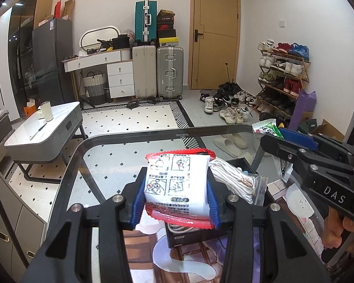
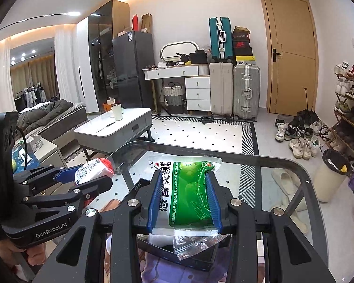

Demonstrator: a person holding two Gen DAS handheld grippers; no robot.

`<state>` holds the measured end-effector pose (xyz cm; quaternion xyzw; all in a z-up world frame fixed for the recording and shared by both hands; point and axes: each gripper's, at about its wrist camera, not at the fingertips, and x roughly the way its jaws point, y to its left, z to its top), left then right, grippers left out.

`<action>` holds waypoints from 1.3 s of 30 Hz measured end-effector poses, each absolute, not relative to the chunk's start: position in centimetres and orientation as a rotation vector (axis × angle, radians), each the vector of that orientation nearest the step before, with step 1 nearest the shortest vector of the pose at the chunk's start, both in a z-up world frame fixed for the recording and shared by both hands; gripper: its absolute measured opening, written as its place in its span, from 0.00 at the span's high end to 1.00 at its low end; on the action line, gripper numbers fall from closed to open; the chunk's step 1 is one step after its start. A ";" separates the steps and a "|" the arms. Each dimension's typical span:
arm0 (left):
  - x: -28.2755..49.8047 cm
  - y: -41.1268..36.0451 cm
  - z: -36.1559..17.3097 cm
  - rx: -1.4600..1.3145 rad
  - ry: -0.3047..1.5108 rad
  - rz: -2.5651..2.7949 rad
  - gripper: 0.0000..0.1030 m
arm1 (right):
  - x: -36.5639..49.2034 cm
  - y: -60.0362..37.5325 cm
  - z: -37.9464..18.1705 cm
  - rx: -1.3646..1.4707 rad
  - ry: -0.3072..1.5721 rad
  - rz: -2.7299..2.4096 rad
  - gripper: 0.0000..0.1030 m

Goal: Organize soft objects
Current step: 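Lift and carry both packets over the black box with both grippers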

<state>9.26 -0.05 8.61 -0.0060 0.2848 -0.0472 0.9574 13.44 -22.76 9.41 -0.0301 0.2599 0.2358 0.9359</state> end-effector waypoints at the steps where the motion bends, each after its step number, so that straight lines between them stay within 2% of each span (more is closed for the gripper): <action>1: 9.1 0.0 8.8 -0.014 0.572 -0.094 0.58 | 13.5 -22.8 9.5 -0.060 0.531 0.482 0.65; 7: 10.3 -1.0 10.1 -0.006 0.577 -0.085 0.58 | 13.9 -22.9 10.1 -0.039 0.548 0.494 0.65; 39: 14.4 -1.6 4.6 -0.019 0.722 -0.082 0.58 | 18.3 -20.2 6.3 -0.064 0.710 0.524 0.65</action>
